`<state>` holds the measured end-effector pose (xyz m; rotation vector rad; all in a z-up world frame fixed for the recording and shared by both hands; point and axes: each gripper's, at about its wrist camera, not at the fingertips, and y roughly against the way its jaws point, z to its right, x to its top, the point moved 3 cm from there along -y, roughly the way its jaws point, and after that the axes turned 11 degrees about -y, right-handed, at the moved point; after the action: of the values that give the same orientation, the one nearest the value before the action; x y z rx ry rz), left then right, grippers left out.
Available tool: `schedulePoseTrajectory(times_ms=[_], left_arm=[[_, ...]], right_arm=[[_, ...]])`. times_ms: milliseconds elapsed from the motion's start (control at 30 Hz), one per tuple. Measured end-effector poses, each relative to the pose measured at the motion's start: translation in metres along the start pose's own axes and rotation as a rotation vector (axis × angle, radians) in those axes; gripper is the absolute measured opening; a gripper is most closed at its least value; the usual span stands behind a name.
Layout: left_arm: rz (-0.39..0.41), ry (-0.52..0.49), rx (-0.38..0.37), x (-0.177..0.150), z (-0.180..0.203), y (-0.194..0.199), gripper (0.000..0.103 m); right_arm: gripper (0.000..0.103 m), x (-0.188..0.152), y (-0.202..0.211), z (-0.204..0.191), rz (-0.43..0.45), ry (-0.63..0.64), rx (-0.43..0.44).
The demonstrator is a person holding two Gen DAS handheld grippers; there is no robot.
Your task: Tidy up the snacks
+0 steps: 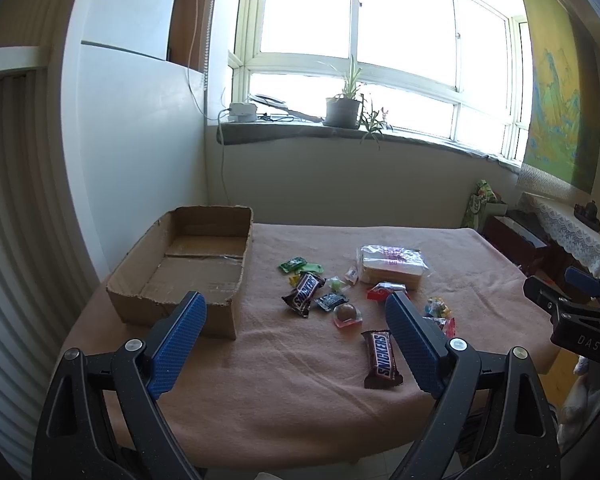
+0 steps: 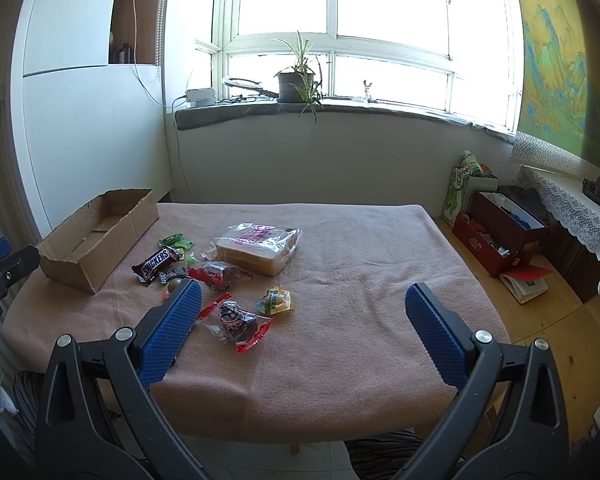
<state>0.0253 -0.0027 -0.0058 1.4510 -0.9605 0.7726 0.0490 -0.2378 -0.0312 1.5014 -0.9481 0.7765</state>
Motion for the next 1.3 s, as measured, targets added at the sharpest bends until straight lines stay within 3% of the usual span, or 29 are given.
schedulePoseTrajectory(times_ms=[1300], left_arm=[[0.006, 0.001, -0.008, -0.0023, 0.0018, 0.0011, 0.091]], right_arm=[[0.103, 0.0012, 0.0009, -0.0054, -0.002, 0.002, 0.010]])
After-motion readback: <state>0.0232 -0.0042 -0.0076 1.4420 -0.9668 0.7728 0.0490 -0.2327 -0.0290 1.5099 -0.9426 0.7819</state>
